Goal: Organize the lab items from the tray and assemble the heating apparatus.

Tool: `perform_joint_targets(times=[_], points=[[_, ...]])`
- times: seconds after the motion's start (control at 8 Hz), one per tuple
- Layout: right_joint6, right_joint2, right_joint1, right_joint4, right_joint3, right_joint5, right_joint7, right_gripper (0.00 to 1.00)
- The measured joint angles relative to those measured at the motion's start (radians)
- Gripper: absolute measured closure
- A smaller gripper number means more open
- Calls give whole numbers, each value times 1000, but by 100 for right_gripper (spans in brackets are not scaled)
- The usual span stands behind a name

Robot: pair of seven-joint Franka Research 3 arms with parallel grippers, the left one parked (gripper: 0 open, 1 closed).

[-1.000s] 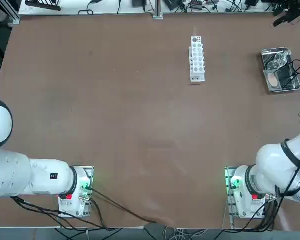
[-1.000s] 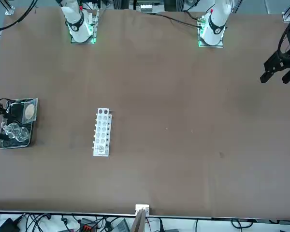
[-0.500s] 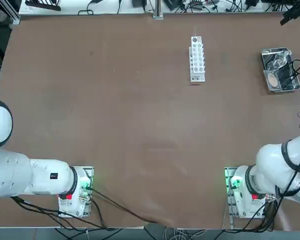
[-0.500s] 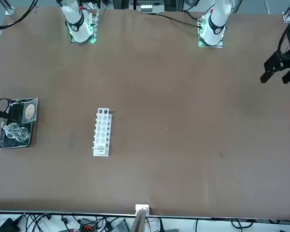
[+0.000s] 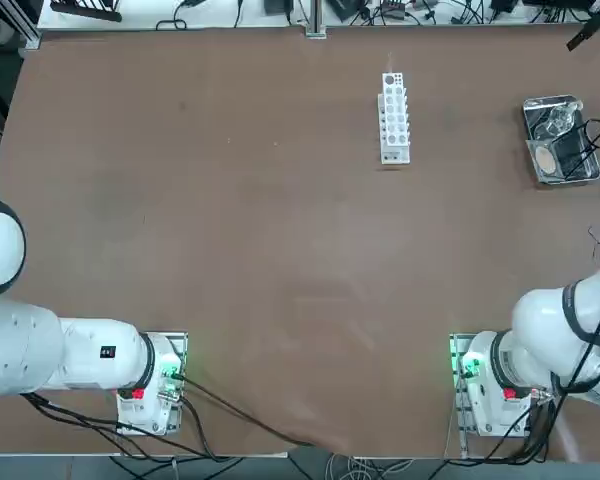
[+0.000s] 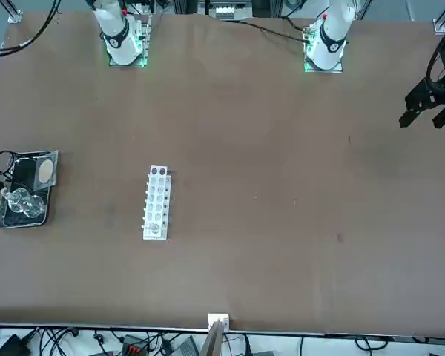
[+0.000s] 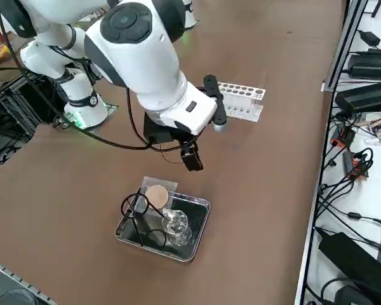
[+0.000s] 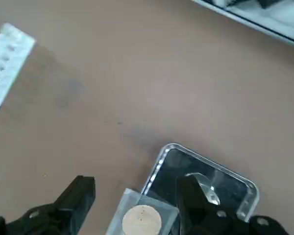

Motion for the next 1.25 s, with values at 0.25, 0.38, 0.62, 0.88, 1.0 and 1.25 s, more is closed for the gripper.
perform_joint_targets(times=[0.25, 0.38, 0.62, 0.88, 1.0, 1.25], points=[[66, 15, 9, -8, 0, -64, 179, 0], [92, 25, 11, -17, 0, -98, 231, 0], [145, 47, 12, -34, -2, -127, 260, 0], [177, 66, 9, -42, -8, -176, 287, 0], [179, 72, 8, -46, -9, -199, 330, 0], [181, 81, 7, -61, -17, -232, 374, 0]])
